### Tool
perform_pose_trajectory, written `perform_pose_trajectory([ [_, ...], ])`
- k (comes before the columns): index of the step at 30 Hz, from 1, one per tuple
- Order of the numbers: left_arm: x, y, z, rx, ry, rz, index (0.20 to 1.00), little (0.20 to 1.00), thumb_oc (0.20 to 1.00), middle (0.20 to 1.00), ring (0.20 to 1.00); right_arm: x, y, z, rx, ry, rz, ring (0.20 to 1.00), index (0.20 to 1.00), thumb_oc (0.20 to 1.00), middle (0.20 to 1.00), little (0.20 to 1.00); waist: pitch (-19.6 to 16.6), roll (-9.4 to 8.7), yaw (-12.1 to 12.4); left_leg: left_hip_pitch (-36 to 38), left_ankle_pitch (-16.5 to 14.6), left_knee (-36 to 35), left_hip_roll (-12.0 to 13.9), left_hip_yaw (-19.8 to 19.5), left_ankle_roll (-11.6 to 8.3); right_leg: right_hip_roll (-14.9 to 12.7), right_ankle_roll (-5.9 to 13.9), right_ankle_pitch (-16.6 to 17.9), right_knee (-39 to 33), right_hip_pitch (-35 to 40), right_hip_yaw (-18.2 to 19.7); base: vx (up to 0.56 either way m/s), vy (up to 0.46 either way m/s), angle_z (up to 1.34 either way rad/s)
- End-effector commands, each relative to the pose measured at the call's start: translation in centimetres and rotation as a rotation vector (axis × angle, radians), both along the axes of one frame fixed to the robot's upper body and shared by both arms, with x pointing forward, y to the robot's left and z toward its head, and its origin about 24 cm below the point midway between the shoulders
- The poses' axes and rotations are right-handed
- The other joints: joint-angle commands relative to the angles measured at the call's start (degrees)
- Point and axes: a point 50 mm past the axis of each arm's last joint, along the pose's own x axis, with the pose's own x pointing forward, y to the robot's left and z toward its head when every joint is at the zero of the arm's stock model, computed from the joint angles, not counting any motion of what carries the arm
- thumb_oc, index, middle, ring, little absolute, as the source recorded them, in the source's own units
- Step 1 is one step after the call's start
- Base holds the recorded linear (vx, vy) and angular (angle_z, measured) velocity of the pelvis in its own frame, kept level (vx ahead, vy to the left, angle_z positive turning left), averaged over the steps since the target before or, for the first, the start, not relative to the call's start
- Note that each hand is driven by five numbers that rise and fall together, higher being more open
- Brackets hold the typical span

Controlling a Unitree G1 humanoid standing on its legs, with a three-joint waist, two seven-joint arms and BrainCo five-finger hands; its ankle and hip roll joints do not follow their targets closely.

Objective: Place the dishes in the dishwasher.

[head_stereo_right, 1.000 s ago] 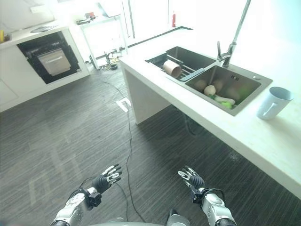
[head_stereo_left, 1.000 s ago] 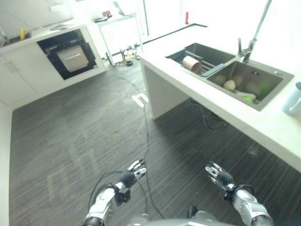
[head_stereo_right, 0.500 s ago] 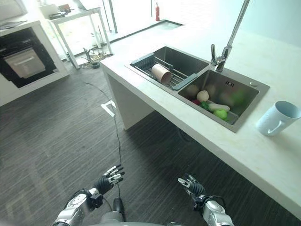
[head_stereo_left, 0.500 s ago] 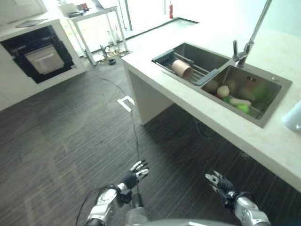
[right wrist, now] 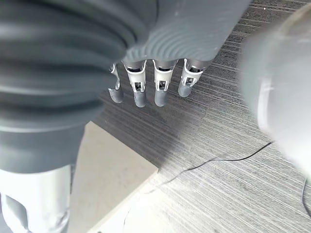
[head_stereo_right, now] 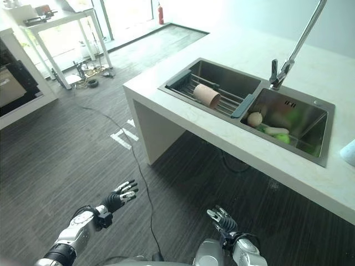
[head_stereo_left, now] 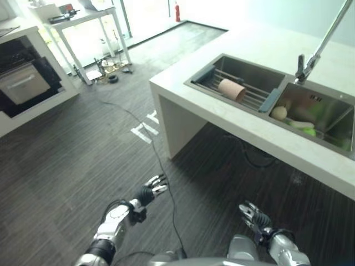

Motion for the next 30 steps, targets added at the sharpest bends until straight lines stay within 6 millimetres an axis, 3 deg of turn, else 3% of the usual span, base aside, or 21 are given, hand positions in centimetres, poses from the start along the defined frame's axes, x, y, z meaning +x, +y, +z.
perform_pose_trajectory([
  [1,0.8,-1.5,1.0,-0.031,-0.094,-0.019,1.000,1.000,1.000,1.000,1.000,1.3,-1.9,1.2,-0.047,-0.093,0.005,1.000,1.000,1.000,1.000,1.000,0.2,0.98,-1.1,-3.2,-5.6,5.1,1.6,-6.8,-0.64,4.2,-1.55,6.2,-21.3,7.9,-2.9,0.25,0.022,0.23],
  [2,0.8,-1.5,1.0,-0.026,-0.102,-0.016,1.000,1.000,1.000,1.000,1.000,1.2,-1.8,1.1,-0.046,-0.096,0.012,1.000,1.000,1.000,1.000,1.000,0.4,0.91,-1.4,-1.9,-7.0,4.0,1.0,-6.8,-0.05,2.1,-0.01,10.9,-24.3,5.2,-2.7,0.18,-0.005,0.08],
  [5,0.5,-1.5,0.9,0.009,-0.134,-0.021,1.000,1.000,1.000,1.000,1.000,1.5,-1.4,1.2,-0.040,-0.114,-0.001,1.000,1.000,1.000,1.000,1.000,0.9,1.18,-0.6,0.2,-9.0,3.1,0.6,-5.9,0.84,-1.4,1.35,14.5,-25.3,3.2,-5.1,0.28,-0.039,0.03],
  [6,0.5,-1.3,1.0,0.022,-0.146,-0.004,1.000,1.000,1.000,1.000,1.000,1.8,-1.5,1.4,-0.037,-0.118,-0.004,1.000,1.000,1.000,1.000,1.000,0.9,1.65,0.2,0.4,-9.2,3.4,0.6,-4.9,0.83,-2.3,1.03,13.3,-25.0,4.6,-7.9,0.27,-0.057,0.01],
  [9,0.3,-0.4,1.0,0.031,-0.139,0.056,1.000,1.000,1.000,1.000,1.000,1.9,-1.6,1.5,-0.034,-0.114,-0.016,1.000,1.000,1.000,1.000,1.000,0.4,1.84,0.3,-0.9,-9.9,6.9,0.4,-4.7,1.13,-1.1,-0.06,10.7,-24.6,6.4,-8.6,0.31,-0.107,-0.22],
  [12,-0.4,0.0,0.4,0.009,-0.111,0.148,1.000,1.000,1.000,1.000,1.000,1.8,-1.8,1.4,-0.082,-0.105,-0.002,1.000,1.000,1.000,1.000,1.000,-0.7,1.45,0.8,-3.4,-12.1,16.6,1.8,-5.3,-0.78,2.2,-3.23,4.6,-25.3,9.8,-8.1,0.38,-0.169,0.10],
  [15,-0.7,0.3,0.1,0.018,-0.095,0.220,1.000,1.000,1.000,1.000,1.000,2.3,-2.1,1.6,-0.109,-0.104,0.020,1.000,1.000,1.000,1.000,1.000,-1.3,0.32,1.1,-6.3,-14.7,27.4,4.1,-5.1,-2.26,3.2,-5.37,2.4,-25.3,11.6,-7.4,0.28,-0.136,-0.23],
  [16,-0.7,0.4,0.0,0.008,-0.094,0.244,1.000,1.000,1.000,1.000,1.000,2.5,-2.3,1.7,-0.110,-0.104,0.019,1.000,1.000,1.000,1.000,1.000,-1.3,0.12,1.3,-8.5,-12.9,33.4,5.7,-5.4,-3.57,3.9,-6.66,1.5,-25.8,12.7,-7.1,0.36,-0.169,-0.96],
  [17,-1.3,0.7,-0.3,-0.025,-0.087,0.303,1.000,1.000,1.000,1.000,1.000,2.3,-3.3,1.9,-0.140,-0.091,0.039,1.000,1.000,1.000,1.000,1.000,-1.5,-0.25,2.0,-17.7,-6.0,51.3,7.0,-8.8,-5.79,6.0,-10.66,-0.2,-27.8,15.6,-5.6,0.33,-0.132,-1.12],
  [18,-1.4,0.9,-0.4,-0.030,-0.084,0.312,1.000,1.000,1.000,1.000,1.000,2.2,-3.5,1.8,-0.145,-0.086,0.041,1.000,1.000,1.000,1.000,1.000,-1.2,-0.33,2.0,-20.0,-4.8,53.7,7.6,-9.8,-5.84,6.4,-11.15,-0.4,-28.0,16.1,-5.0,0.30,-0.068,-1.31],
  [20,-1.4,1.0,-0.5,-0.041,-0.086,0.319,1.000,1.000,1.000,1.000,1.000,1.9,-3.9,1.8,-0.144,-0.081,0.041,1.000,1.000,1.000,1.000,1.000,-0.4,-0.16,2.3,-21.9,-3.1,50.0,7.9,-11.8,-5.55,7.6,-11.32,-0.8,-28.4,17.8,-3.0,0.25,0.099,-1.08],
  [22,-1.4,0.9,-0.5,-0.040,-0.090,0.331,1.000,1.000,1.000,1.000,1.000,2.2,-3.7,1.7,-0.151,-0.079,0.069,1.000,1.000,1.000,1.000,1.000,-0.6,0.28,2.9,-16.9,-2.9,32.0,6.9,-14.2,-4.93,8.6,-10.28,-1.5,-29.3,19.2,-0.4,0.36,0.302,-0.75],
  [24,-1.7,1.1,-0.4,-0.054,-0.089,0.370,1.000,1.000,1.000,1.000,1.000,2.3,-3.6,1.7,-0.159,-0.072,0.093,1.000,1.000,1.000,1.000,1.000,-1.1,1.09,4.2,-13.6,-1.1,15.2,6.7,-22.3,-5.96,9.3,-9.10,-1.7,-30.1,18.9,3.7,0.35,0.360,-1.09],
  [26,-1.9,1.2,-0.3,-0.055,-0.090,0.353,1.000,1.000,1.000,1.000,1.000,2.2,-3.7,1.6,-0.163,-0.069,0.075,1.000,1.000,1.000,1.000,1.000,-1.0,1.75,4.7,-14.6,2.0,11.7,8.7,-23.9,-7.52,9.0,-8.80,-2.5,-30.0,19.2,5.4,0.27,0.332,-1.29],
  [27,-1.6,1.1,-0.2,-0.055,-0.091,0.328,1.000,1.000,1.000,1.000,1.000,1.7,-3.8,1.5,-0.163,-0.068,0.045,1.000,1.000,1.000,1.000,1.000,-1.0,2.07,3.9,-14.7,2.3,11.0,10.0,-20.6,-7.61,8.2,-8.68,-3.3,-29.2,19.4,3.9,0.20,0.324,-1.03],
  [30,-1.1,1.0,-0.1,-0.039,-0.096,0.304,1.000,1.000,1.000,1.000,1.000,1.0,-3.7,1.1,-0.147,-0.060,0.026,1.000,1.000,1.000,1.000,1.000,-1.6,2.73,3.0,-12.9,2.0,8.7,9.8,-19.4,-7.06,6.8,-7.92,-3.8,-27.0,18.3,1.8,0.18,0.281,-0.39],
])
